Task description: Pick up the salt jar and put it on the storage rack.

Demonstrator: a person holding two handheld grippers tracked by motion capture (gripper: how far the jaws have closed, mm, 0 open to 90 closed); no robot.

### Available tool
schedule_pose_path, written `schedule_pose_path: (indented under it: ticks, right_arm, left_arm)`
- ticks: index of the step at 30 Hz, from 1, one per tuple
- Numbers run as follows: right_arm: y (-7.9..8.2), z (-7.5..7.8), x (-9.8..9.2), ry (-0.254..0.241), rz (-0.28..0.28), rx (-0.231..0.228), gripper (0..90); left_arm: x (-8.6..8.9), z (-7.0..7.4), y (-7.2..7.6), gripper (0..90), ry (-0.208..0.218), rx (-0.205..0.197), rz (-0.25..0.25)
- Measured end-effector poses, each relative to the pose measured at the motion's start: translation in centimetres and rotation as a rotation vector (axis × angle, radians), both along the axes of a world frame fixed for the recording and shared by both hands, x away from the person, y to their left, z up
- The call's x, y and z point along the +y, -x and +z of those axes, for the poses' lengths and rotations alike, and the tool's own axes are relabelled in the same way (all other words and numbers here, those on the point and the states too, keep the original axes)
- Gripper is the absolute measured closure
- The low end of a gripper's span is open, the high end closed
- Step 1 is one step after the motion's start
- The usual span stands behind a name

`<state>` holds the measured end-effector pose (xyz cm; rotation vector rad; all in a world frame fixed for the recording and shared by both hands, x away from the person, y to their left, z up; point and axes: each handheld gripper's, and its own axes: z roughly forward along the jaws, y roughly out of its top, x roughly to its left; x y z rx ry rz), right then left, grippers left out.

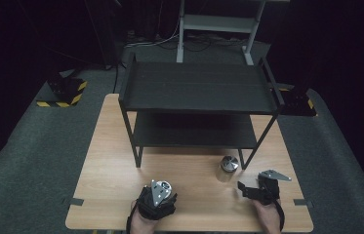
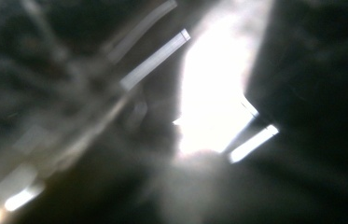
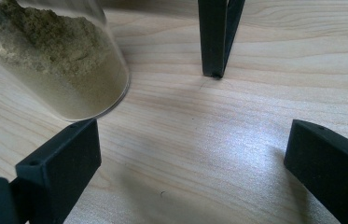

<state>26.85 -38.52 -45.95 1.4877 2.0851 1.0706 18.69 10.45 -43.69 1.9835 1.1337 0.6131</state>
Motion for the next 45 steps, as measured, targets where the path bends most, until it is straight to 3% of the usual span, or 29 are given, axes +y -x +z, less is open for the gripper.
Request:
schedule_pose_path:
  ticks: [28,45]
  right_arm:
    - [0.0,0.0,-0.1,-0.006,-0.002,0.001,3.9]
    - [0.0,0.0,-0.1,-0.009,-0.002,0.0,3.9]
  left_arm:
    - [0.7,3.1,-2.2,30.9,0.028,0.015,-0.084]
    - [0.9,5.7,-3.6,30.9,0.05,-0.003,-0.115]
